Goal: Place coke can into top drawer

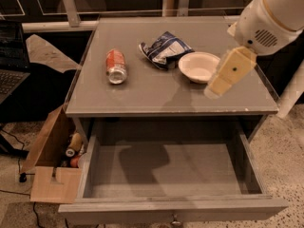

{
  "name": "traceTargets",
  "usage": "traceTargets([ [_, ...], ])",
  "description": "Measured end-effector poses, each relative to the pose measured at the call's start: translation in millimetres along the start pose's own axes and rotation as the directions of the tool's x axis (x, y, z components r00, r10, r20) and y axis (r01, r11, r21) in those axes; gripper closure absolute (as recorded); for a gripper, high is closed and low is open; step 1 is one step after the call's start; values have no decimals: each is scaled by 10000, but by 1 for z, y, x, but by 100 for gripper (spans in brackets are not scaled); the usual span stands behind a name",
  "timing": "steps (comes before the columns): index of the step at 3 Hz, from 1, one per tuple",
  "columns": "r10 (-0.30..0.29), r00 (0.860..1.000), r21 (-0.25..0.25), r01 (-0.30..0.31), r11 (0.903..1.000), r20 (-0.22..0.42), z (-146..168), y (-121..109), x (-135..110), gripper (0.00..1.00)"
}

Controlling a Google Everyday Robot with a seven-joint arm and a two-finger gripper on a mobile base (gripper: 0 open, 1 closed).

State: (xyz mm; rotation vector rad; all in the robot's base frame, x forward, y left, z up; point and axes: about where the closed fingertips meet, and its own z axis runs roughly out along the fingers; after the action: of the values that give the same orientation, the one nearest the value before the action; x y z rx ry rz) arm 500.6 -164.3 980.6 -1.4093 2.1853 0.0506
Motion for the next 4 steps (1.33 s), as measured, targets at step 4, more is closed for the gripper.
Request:
traceTargets([
  [4, 2922, 9529, 719, -2980, 9519, 807, 4, -23, -29, 0],
])
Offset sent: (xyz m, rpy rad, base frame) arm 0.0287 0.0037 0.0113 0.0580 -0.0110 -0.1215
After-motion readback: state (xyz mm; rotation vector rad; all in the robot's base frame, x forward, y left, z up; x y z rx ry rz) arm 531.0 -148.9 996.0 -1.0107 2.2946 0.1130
